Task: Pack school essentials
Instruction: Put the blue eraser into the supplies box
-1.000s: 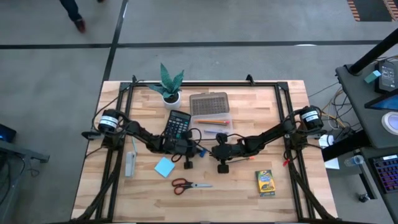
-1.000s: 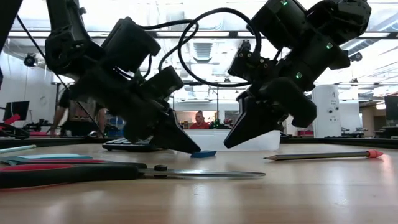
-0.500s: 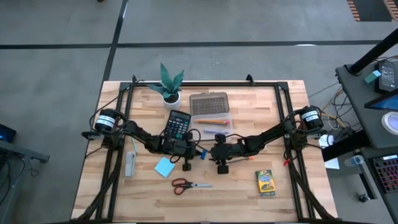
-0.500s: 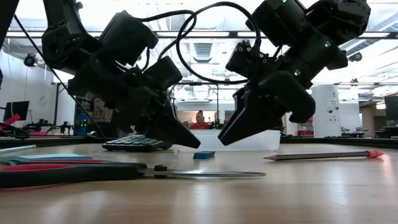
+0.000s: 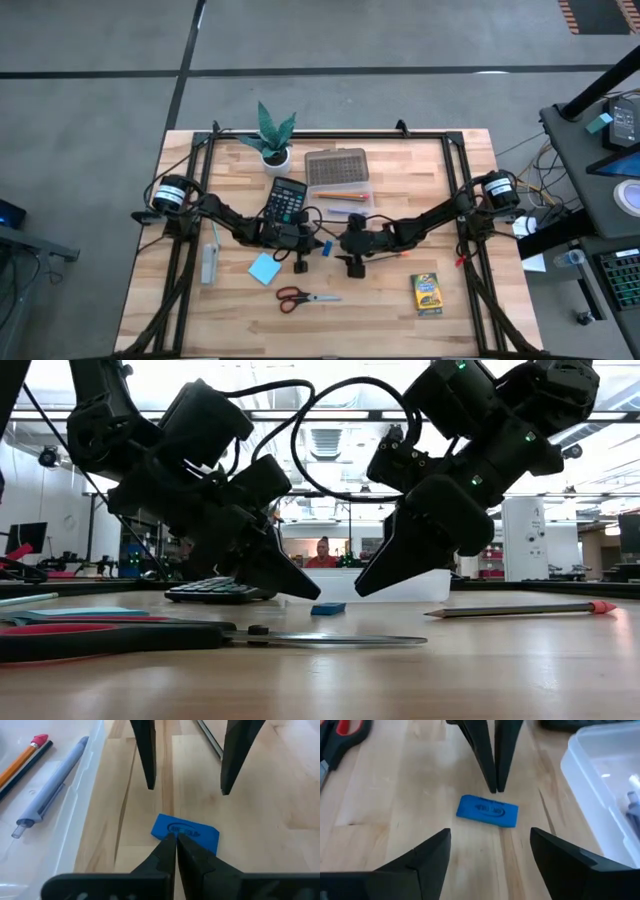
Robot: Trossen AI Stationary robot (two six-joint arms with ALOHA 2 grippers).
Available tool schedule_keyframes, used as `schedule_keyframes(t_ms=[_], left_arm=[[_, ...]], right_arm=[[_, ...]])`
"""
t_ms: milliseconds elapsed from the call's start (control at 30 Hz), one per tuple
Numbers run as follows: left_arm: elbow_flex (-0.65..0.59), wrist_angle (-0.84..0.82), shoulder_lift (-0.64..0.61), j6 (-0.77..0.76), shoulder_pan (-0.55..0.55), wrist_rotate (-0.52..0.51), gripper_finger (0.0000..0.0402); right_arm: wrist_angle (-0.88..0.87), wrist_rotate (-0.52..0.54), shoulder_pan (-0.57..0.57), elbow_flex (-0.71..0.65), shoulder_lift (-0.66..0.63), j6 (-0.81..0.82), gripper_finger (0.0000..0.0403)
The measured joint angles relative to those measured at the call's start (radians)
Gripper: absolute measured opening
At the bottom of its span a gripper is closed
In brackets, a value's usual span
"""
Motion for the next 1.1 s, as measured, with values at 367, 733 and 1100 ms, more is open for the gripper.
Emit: schedule_keyframes(t_ms=[367,733,1100], left_arm=[[0.011,0.002,0.000,-0.017,0.000,-0.136,0.0000],[0.011,0.001,0.006,-0.035,-0.003,-0.114,0.0000],[0.008,0.000,0.011,-0.034,-0.003,-0.082,0.0000]], right_arm=[[0.000,0.001,0.003,-0.011,0.000,-0.023,0.0191],[0.006,0.027,-0.004,-0.011,0.000,-0.053,0.0163],[0.067,0.020,-0.004,-0.011,0.017,0.019,0.0231]])
